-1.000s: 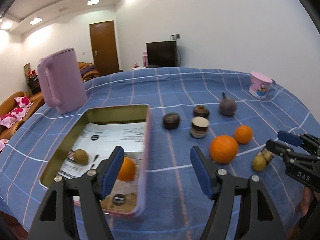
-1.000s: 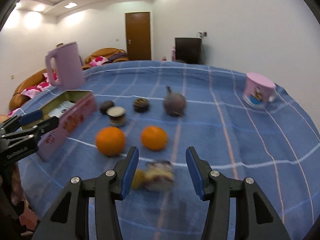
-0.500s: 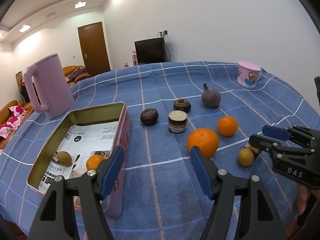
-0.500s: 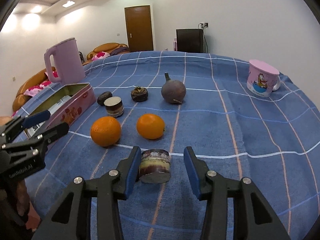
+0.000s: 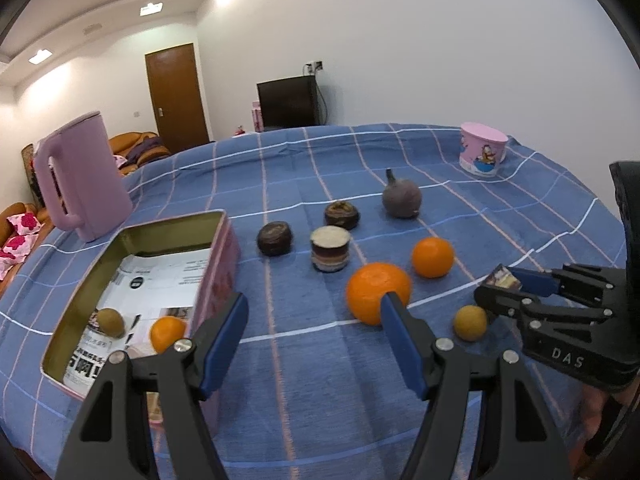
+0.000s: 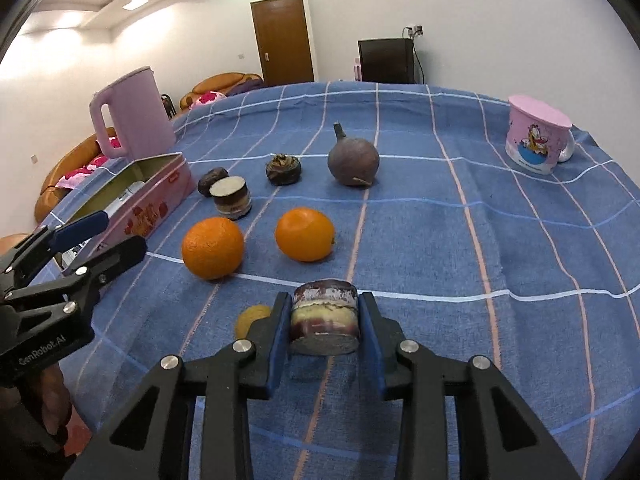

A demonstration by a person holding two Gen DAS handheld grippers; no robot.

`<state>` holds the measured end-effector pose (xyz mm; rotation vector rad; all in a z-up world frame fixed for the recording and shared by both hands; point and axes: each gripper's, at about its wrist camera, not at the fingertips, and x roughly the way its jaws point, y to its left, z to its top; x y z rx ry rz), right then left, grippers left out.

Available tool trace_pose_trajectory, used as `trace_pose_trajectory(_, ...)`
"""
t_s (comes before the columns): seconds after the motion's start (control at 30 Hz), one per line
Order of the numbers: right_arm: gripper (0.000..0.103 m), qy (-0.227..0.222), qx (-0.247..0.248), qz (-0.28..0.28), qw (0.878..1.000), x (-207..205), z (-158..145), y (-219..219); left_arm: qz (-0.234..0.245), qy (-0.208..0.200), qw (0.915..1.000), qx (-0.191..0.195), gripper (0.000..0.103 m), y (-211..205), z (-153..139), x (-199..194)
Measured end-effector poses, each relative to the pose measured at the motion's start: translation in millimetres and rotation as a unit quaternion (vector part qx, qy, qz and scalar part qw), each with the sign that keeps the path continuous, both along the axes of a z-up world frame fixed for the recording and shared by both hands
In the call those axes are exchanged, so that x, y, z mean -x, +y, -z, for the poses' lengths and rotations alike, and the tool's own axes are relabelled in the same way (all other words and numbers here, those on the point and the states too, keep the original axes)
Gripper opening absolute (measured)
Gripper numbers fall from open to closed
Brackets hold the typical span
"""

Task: Organize fruits
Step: 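Grasp the small striped can with the right tool, then grasp a second brown kiwi with the left tool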

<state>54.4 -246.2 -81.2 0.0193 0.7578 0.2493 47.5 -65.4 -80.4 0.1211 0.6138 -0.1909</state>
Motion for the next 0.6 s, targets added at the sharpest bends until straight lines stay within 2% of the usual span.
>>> trace_pose_trajectory(0.2, 0.035, -0.038, 0.021, 0.051, 0.998, 6, -7, -17, 0.025, 0.010, 0.9996, 0.009, 0.071, -21, 2, 0)
trace_pose_trajectory(0.43, 0.035, -0.034, 0.009, 0.076, 0.996, 3, -9, -44, 0.054, 0.042, 0.9975, 0.018, 0.071, -48, 10, -5)
trace_pose_trajectory(0.6, 0.035, -0.034, 0.027, 0.088, 0.995, 3, -8, -48, 0.072, 0.061, 0.9954, 0.020, 0.071, -62, 14, -9)
